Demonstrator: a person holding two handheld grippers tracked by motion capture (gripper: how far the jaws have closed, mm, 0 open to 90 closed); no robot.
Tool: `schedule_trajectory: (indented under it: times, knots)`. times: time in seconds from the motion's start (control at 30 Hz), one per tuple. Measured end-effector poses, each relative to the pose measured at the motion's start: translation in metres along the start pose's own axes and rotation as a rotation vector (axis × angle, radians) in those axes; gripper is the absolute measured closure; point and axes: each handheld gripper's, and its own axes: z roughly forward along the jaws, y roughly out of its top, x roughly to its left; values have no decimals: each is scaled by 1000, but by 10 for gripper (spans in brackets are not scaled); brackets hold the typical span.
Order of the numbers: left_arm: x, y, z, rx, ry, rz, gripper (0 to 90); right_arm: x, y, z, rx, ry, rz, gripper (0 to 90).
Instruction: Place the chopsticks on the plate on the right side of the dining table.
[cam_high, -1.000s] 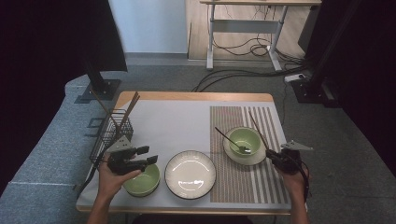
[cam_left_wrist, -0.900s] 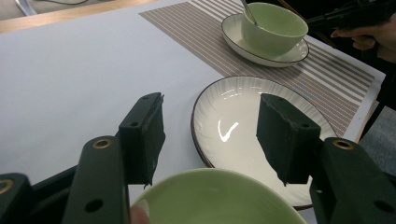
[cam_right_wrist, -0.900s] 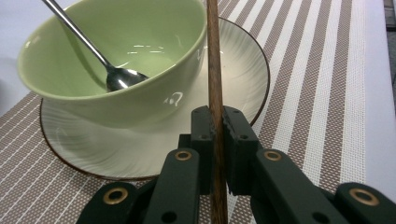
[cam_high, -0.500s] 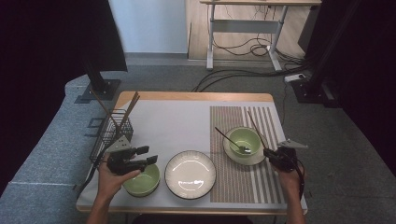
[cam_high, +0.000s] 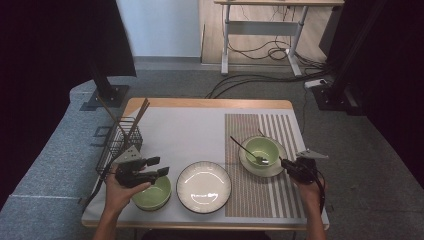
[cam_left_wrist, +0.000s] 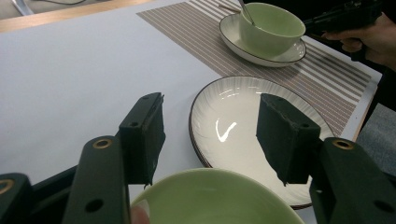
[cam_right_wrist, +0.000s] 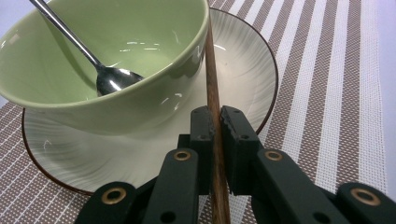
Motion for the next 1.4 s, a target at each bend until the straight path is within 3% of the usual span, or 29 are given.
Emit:
schedule_trajectory:
  times: [0.33,0.73,0.97,1.4]
  knots:
    - [0,0,1,4,-4,2,419,1,-1,2,4,10,-8,835]
    - [0,0,1,4,-6,3,419,-4,0,-10,-23,13,19,813]
    - [0,0,0,-1,-5,1,420,-7,-3,-9,-9,32,23,837]
    - [0,0,2,5,-5,2,420,0,1,-2,-15,6,-4,839]
